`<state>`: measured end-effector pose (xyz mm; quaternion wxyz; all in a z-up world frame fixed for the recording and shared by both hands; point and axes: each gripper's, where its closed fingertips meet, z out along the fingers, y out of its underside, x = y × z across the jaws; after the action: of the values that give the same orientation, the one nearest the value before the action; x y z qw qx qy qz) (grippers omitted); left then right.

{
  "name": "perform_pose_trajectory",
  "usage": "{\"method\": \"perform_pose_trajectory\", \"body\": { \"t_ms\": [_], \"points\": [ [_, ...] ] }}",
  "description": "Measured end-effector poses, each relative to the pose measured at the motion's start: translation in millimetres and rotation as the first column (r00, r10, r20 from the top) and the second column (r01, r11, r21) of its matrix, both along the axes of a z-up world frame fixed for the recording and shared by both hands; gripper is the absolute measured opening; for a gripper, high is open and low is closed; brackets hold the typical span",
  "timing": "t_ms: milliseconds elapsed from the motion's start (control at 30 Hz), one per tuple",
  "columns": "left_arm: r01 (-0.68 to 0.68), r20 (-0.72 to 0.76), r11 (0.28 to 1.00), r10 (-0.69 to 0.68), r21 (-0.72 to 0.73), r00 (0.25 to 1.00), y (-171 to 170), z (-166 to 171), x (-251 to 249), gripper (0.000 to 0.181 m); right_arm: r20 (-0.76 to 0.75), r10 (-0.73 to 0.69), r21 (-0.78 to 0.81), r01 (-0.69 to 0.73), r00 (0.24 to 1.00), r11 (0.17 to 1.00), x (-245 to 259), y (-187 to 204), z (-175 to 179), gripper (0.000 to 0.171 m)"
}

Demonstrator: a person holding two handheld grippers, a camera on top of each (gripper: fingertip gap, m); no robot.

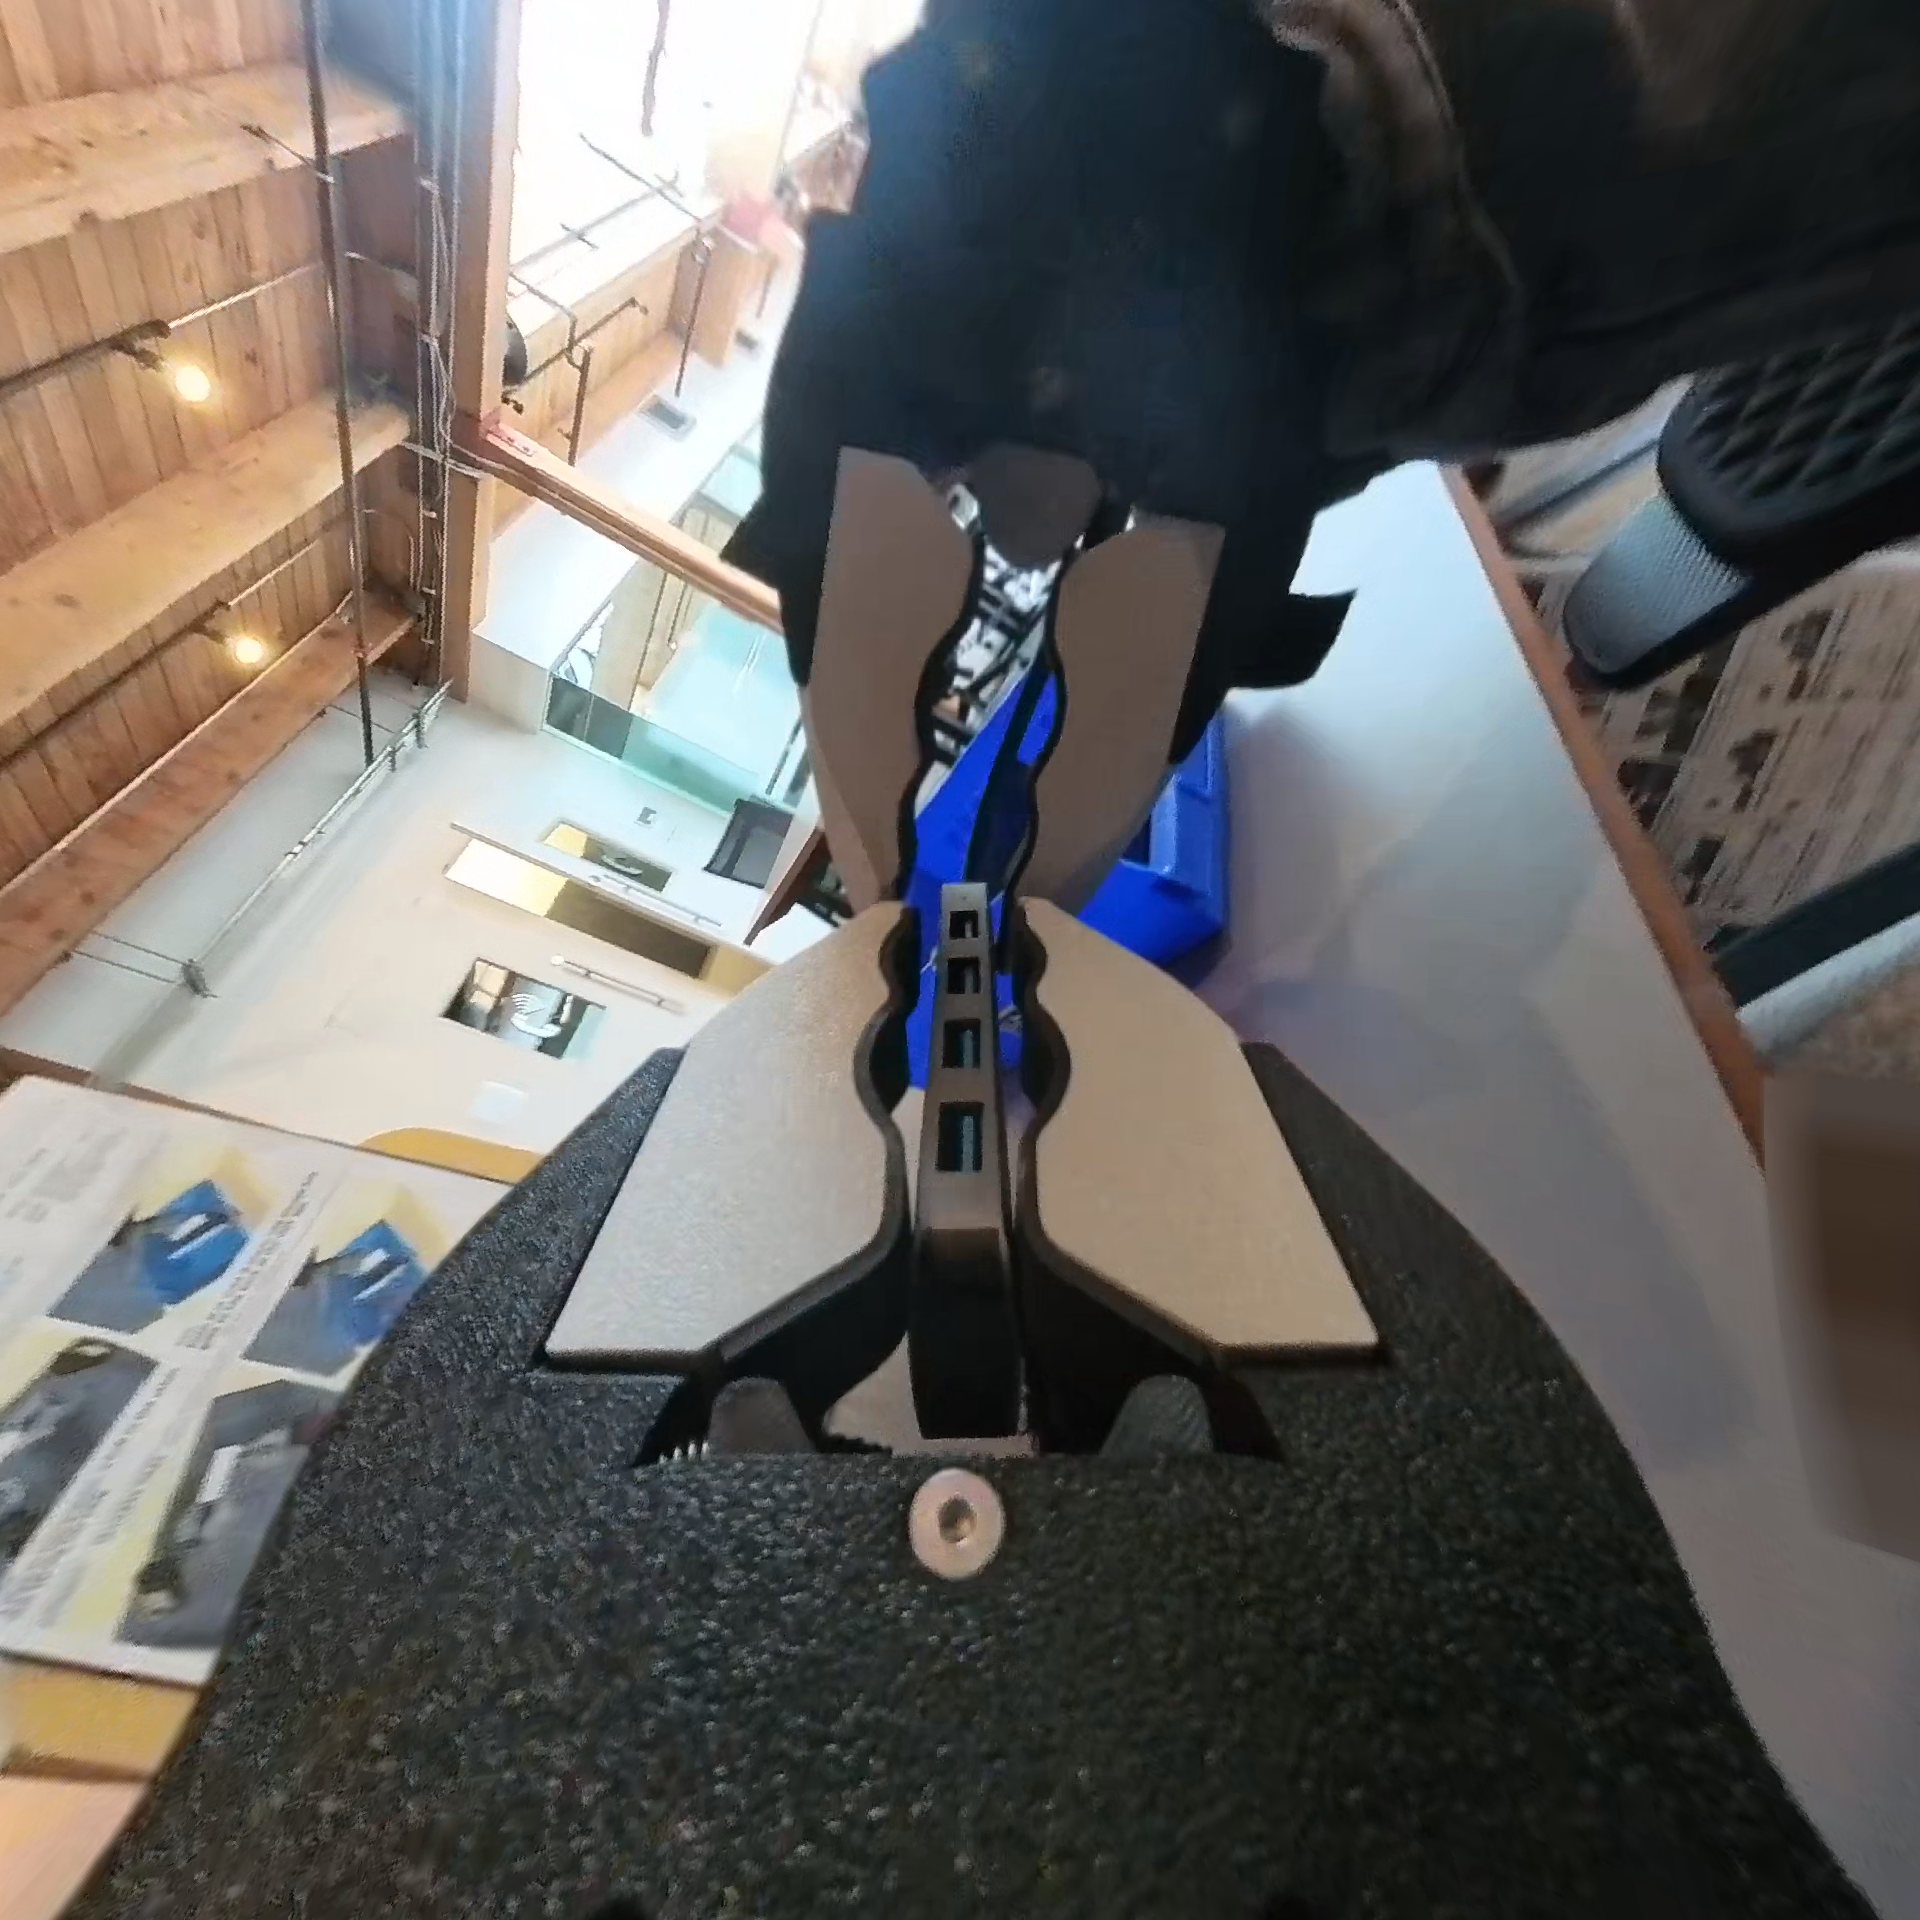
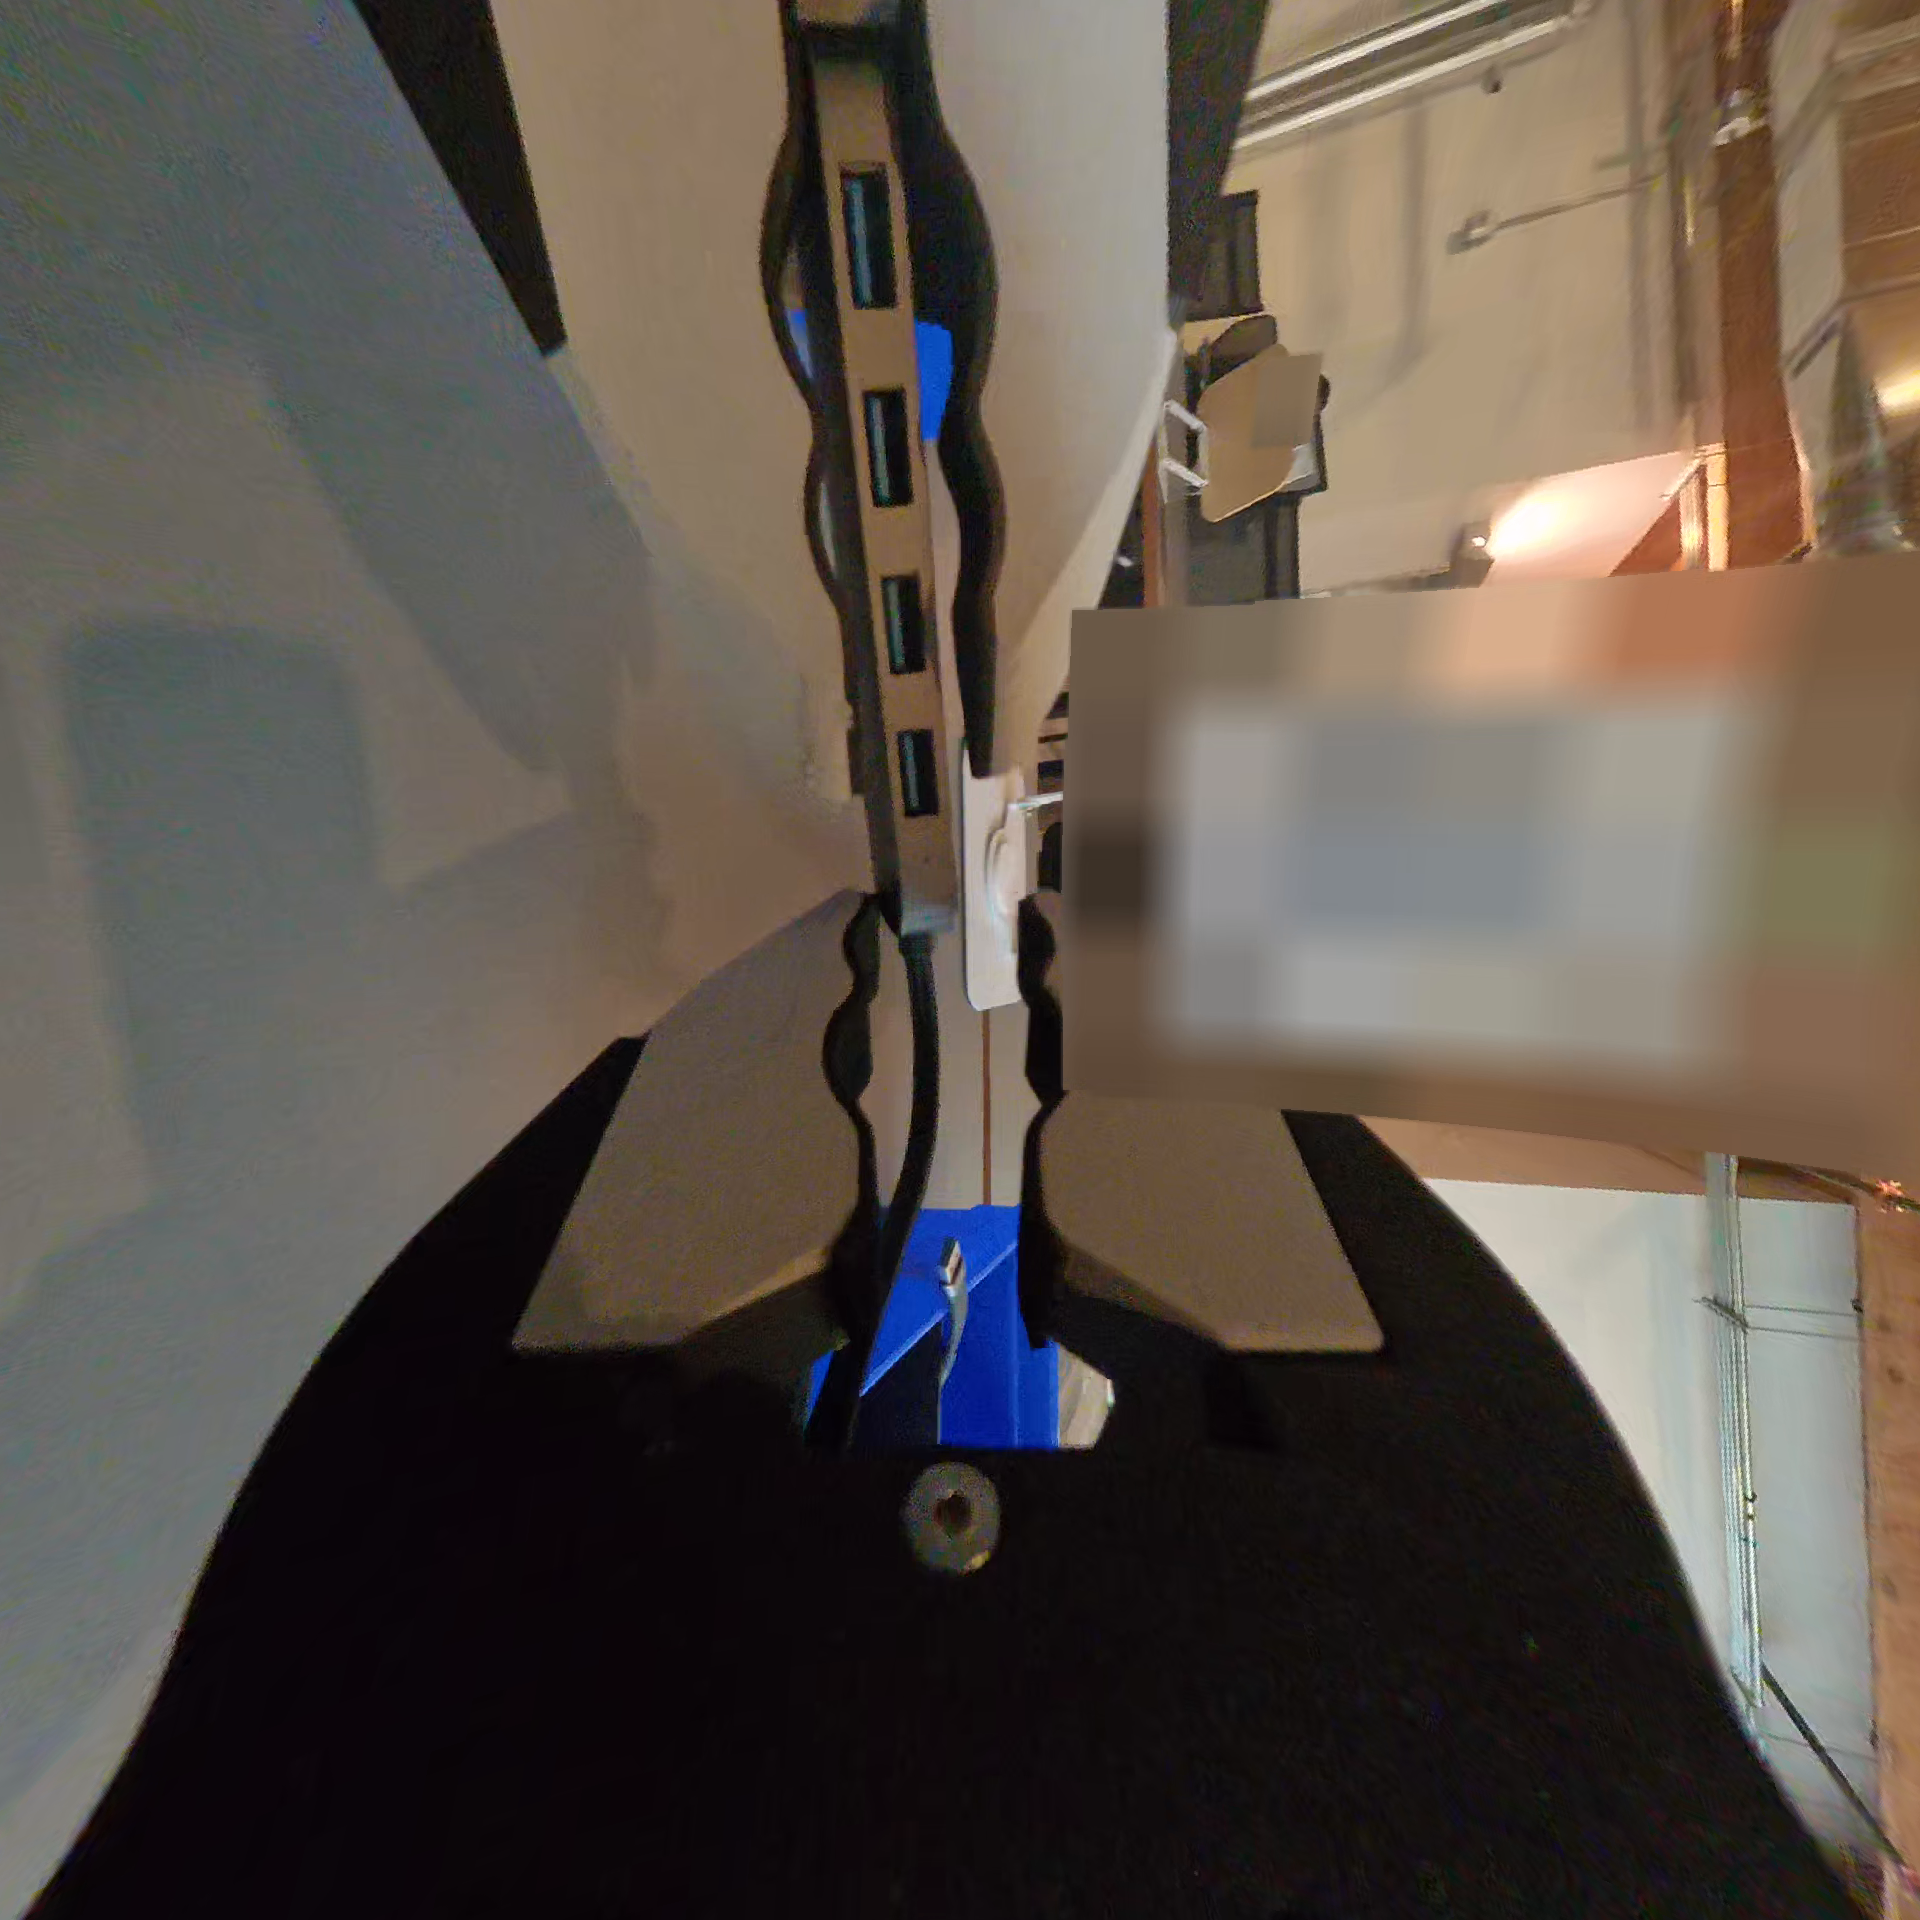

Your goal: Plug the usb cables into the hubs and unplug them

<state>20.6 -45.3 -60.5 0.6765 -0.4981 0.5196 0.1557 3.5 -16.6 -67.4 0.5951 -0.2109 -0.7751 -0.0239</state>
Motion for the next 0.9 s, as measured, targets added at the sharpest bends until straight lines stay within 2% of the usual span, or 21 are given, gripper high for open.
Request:
{"method": "perform_pose_trajectory", "body": {
  "t_ms": [133, 200, 267, 333, 400, 500, 567, 667, 800, 900],
  "points": [
    [0.052, 0.1, 0.999, -0.052, 0.006, 0.994, -5.5, 11.1, -3.1, 0.016, -0.092, 0.004, -0.014, -0.005, 0.996, 1.0, 5.2, 4.7, 18.2, 0.034],
    [0.103, 0.152, 0.995, -0.103, 0.007, 0.983, -11.3, 16.9, -3.1, 0.016, -0.131, 0.062, -0.111, -0.077, 0.989, 0.991, 9.8, -0.9, 24.6, 0.037],
    [0.152, 0.202, 0.988, -0.151, 0.011, 0.968, -17.2, 22.5, -3.1, 0.016, -0.199, 0.163, -0.227, -0.207, 0.966, 0.952, 15.5, -11.7, 33.7, 0.043],
    [0.192, 0.248, 0.981, -0.19, 0.016, 0.95, -22.0, 28.1, -3.8, 0.016, -0.277, 0.305, -0.378, -0.395, 0.911, 0.837, 24.6, -29.6, 42.3, 0.054],
    [0.231, 0.294, 0.972, -0.23, 0.031, 0.928, -27.0, 34.2, -5.1, 0.016, -0.356, 0.438, -0.515, -0.564, 0.826, 0.646, 40.3, -46.4, 50.4, 0.063],
    [0.252, 0.358, 0.966, -0.257, 0.062, 0.898, -32.0, 44.2, -16.0, 0.016, -0.528, 0.525, -0.542, -0.741, 0.668, 0.397, 70.1, -52.6, 74.0, 0.067],
    [0.259, 0.406, 0.962, -0.272, 0.088, 0.873, -37.2, 53.6, -27.8, 0.015, -0.628, 0.505, -0.515, -0.803, 0.591, 0.299, 88.0, -44.2, 91.5, 0.066],
    [0.257, 0.469, 0.957, -0.292, 0.138, 0.834, -46.4, 68.5, -47.6, 0.016, -0.722, 0.423, -0.454, -0.836, 0.547, 0.307, 102.5, -21.4, 108.5, 0.062],
    [0.279, 0.537, 0.94, -0.34, 0.194, 0.772, -58.5, 83.2, -62.7, 0.016, -0.748, 0.355, -0.468, -0.825, 0.56, 0.316, 95.8, -7.1, 108.6, 0.075],
    [0.332, 0.576, 0.916, -0.4, 0.225, 0.713, -65.5, 90.2, -58.9, 0.016, -0.75, 0.322, -0.527, -0.816, 0.578, 0.236, 65.7, -9.8, 93.9, 0.077]
  ]
}}
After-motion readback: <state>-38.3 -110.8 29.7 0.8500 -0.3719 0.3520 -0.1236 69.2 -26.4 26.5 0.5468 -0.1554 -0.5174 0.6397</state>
